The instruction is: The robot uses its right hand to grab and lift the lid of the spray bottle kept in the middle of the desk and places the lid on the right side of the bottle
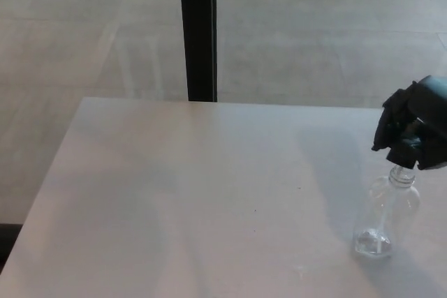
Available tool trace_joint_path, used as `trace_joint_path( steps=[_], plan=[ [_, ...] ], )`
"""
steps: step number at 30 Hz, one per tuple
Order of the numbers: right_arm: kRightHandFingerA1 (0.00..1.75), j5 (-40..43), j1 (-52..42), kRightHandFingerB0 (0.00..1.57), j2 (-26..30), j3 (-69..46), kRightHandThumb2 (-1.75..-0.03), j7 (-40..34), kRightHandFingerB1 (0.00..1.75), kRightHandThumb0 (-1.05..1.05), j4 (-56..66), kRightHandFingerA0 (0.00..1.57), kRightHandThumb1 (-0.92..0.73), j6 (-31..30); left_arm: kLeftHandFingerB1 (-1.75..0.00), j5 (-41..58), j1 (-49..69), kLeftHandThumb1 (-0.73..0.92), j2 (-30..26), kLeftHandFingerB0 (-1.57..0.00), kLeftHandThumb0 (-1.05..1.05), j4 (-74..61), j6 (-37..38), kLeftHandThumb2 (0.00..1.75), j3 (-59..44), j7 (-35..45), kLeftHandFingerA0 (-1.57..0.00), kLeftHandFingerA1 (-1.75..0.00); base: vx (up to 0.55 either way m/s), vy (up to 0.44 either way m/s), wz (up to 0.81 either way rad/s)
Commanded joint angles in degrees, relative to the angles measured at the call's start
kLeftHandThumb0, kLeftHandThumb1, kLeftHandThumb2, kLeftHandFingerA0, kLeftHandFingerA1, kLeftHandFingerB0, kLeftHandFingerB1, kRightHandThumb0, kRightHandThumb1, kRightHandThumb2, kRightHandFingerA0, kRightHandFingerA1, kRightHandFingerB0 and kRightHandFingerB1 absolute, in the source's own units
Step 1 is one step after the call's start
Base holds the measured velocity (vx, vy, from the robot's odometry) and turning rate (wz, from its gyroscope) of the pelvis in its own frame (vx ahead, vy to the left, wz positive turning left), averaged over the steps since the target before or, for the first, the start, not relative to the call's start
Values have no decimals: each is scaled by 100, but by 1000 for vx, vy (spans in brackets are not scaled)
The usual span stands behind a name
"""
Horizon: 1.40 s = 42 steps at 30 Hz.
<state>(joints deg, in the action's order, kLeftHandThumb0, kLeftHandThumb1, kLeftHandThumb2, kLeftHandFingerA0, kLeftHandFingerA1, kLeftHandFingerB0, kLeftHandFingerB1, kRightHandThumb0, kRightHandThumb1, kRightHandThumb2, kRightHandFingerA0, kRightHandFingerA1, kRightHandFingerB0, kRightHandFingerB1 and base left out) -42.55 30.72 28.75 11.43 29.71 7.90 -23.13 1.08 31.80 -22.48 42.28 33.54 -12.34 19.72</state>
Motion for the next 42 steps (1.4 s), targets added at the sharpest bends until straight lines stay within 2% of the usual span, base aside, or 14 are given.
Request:
trace_joint_path(
  steps=[1,3,7,13,19,21,23,25,26,29,33,38,39,42],
  plan=[
    [164,467,-186,86,-306,-443,-69,-1029,84,-17,27,91,-62,665,-41,-115,76,76,-92,-42,-69,-95,129,63,18,-169,-41,-57,0,0,0],
    [175,384,-228,76,-278,-478,-90,-1312,137,-9,-37,84,-47,913,-42,-121,13,75,-95,-43,-71,56,266,63,6,-194,-41,-59,0,0,0],
    [175,454,-295,73,-250,-583,-98,-1645,159,-7,-218,85,-43,1273,-43,-82,-7,75,-108,-43,-70,103,286,62,-11,-164,-41,-59,0,0,0],
    [175,498,-208,75,-140,-735,-121,-2088,155,-12,-480,88,-35,1720,-44,-69,-66,75,-100,-43,-73,252,376,62,-1,-139,-41,-61,0,0,0],
    [175,456,65,75,-117,-824,-111,-2211,145,-6,-649,86,-37,1694,-44,-57,78,75,-87,-43,-71,-17,291,63,-7,-148,-40,-61,0,0,0],
    [167,554,258,90,-52,-920,-99,-2271,90,-5,-822,92,-42,1844,-43,-87,30,75,-112,-43,-70,90,290,63,4,-161,-39,-59,0,0,0],
    [175,582,408,79,-17,-982,-107,-2250,136,-8,-918,89,-35,1819,-43,-92,32,75,-123,-43,-71,95,266,62,5,-168,-40,-59,0,0,0],
    [175,633,489,79,3,-1029,-107,-2303,136,-8,-1006,89,-35,1885,-43,-90,37,75,-122,-43,-71,89,254,62,7,-176,-40,-59,0,0,0],
    [175,712,599,69,62,-1112,-119,-2331,169,-8,-1088,89,-29,1984,-42,-66,31,75,-115,-42,-70,125,277,62,6,-147,-40,-58,0,0,0],
    [175,749,684,71,67,-1155,-121,-2296,168,-9,-1130,90,-29,1952,-42,-75,64,75,-126,-42,-71,53,258,63,10,-152,-39,-58,0,0,0],
    [175,807,1187,83,326,-1353,-112,-2144,132,-11,-1227,92,-34,1723,-44,-38,36,75,-140,-41,-71,133,338,62,-1,-105,-38,-60,0,0,0],
    [175,919,1693,83,584,-1491,-128,-1943,141,-12,-1340,92,-31,1465,-44,-103,13,75,-171,-41,-72,133,360,63,13,-169,-39,-60,0,0,0],
    [172,928,1748,93,641,-1511,-118,-1940,102,-7,-1392,95,-33,1462,-44,-107,10,75,-173,-42,-72,128,355,63,11,-181,-39,-60,0,0,0],
    [175,1055,1837,90,830,-1708,-119,-1820,116,-11,-1396,95,-37,1214,-44,-44,-23,74,-141,-43,-69,149,332,63,-12,-164,-40,-61,0,0,0]
  ],
)
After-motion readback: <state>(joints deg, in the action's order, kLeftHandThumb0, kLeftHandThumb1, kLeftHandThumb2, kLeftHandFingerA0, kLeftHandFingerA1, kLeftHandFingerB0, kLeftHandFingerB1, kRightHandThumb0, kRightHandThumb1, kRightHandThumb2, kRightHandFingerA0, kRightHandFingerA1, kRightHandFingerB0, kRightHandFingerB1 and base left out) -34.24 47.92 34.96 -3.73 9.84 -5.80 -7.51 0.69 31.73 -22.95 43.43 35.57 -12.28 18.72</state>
